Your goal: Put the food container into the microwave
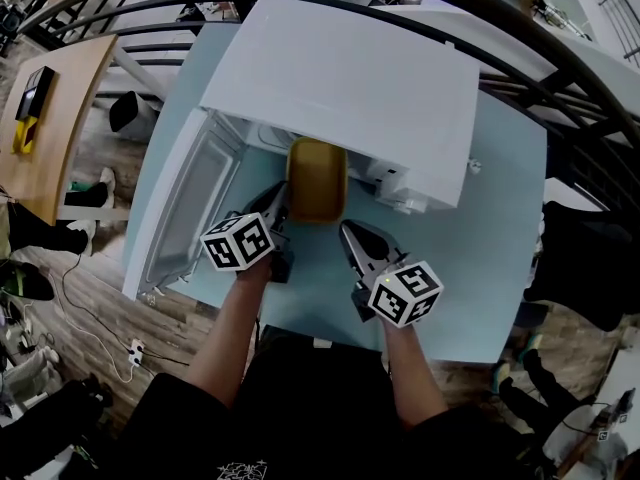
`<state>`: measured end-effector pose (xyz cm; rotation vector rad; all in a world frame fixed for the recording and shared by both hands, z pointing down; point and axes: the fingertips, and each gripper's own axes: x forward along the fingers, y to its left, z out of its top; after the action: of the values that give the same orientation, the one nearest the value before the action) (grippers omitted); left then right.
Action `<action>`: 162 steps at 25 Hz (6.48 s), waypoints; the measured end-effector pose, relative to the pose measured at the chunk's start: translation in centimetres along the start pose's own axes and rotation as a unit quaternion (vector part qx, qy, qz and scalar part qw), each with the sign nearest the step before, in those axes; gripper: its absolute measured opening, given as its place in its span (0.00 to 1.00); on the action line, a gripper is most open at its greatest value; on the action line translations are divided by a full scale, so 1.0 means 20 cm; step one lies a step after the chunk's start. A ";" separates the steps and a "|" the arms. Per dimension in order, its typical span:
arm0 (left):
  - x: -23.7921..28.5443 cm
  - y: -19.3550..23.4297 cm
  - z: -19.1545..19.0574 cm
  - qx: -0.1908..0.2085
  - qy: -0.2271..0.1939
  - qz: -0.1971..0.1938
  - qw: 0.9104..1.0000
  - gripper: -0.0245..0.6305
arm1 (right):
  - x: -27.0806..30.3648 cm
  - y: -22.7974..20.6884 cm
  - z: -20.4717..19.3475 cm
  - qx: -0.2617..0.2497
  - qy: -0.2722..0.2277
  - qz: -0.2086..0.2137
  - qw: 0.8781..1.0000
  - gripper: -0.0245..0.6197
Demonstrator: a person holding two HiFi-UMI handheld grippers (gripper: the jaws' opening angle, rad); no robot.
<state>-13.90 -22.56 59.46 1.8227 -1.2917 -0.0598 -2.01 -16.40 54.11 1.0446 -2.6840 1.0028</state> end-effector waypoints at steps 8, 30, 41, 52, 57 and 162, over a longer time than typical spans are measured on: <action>0.07 0.02 0.07 -0.021 -0.017 0.008 1.000 0.07 | 0.05 -0.03 -0.01 0.004 0.004 0.009 1.000 0.05; 0.27 0.09 0.28 -0.066 -0.053 0.012 0.996 0.07 | 0.14 -0.06 0.00 0.024 -0.012 0.004 1.000 0.05; 0.37 0.11 0.33 -0.090 -0.063 0.009 0.994 0.07 | 0.18 -0.09 0.01 0.038 -0.024 -0.006 0.999 0.05; 0.44 0.12 0.38 -0.099 -0.077 0.005 0.992 0.07 | 0.19 -0.12 0.00 0.041 -0.024 -0.015 0.999 0.05; 0.48 0.14 0.38 -0.096 -0.077 0.008 0.992 0.07 | 0.21 -0.14 0.01 0.047 -0.026 -0.014 0.998 0.05; -0.86 -0.62 -0.16 0.032 -0.208 0.078 0.975 0.05 | -0.66 0.32 0.13 -0.070 -0.013 0.147 0.987 0.05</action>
<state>-11.15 -6.20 45.92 1.8152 -1.7427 -0.3311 4.41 -6.90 44.56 0.6524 -2.9396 0.8273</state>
